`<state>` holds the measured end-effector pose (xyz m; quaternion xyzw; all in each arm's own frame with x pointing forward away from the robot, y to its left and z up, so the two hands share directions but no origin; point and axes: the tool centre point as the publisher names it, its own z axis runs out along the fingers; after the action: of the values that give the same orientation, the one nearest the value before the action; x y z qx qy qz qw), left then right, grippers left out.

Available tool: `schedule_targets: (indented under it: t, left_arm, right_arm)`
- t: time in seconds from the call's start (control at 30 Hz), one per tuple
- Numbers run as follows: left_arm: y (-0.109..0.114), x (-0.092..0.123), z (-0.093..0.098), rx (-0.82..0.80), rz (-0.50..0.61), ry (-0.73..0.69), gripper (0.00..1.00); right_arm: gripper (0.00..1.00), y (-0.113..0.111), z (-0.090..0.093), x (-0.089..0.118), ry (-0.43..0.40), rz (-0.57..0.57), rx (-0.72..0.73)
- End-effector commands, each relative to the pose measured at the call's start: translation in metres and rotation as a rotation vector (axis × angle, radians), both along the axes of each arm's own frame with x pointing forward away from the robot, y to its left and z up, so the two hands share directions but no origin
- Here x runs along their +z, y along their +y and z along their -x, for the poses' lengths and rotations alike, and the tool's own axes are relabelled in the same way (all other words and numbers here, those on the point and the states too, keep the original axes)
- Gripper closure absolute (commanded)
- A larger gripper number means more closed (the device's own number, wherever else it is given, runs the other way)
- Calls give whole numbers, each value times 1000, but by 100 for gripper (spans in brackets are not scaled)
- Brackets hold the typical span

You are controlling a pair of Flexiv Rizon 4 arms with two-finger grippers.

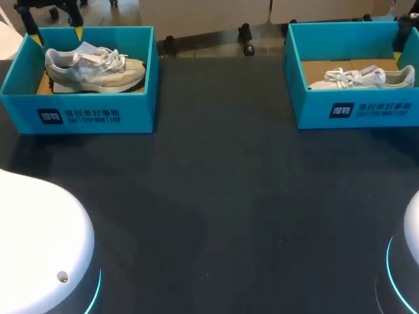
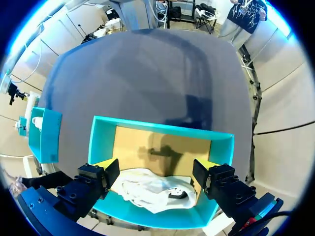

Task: Take the shoe out of the shoebox, open the shoe tongue, remove and reinsert the insole, then place the shoe into the shoebox

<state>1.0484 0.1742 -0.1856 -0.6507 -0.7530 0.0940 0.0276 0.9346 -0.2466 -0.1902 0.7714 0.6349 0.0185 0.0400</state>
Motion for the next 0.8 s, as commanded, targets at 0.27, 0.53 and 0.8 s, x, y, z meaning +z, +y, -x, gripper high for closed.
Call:
schedule_targets:
  t: [0.27, 0.53, 0.8]
  left_arm:
    - [16, -33, -49, -46, -94, -124, 0]
    - [40, -56, -95, -15, -127, -87, 0]
    - [61, -70, -135, -78, -128, -49, 0]
  right_arm:
    - [0, 0, 1, 0, -2, 2, -2]
    - [0, 0, 1, 0, -2, 2, -2]
    - [0, 0, 1, 0, -2, 2, -2]
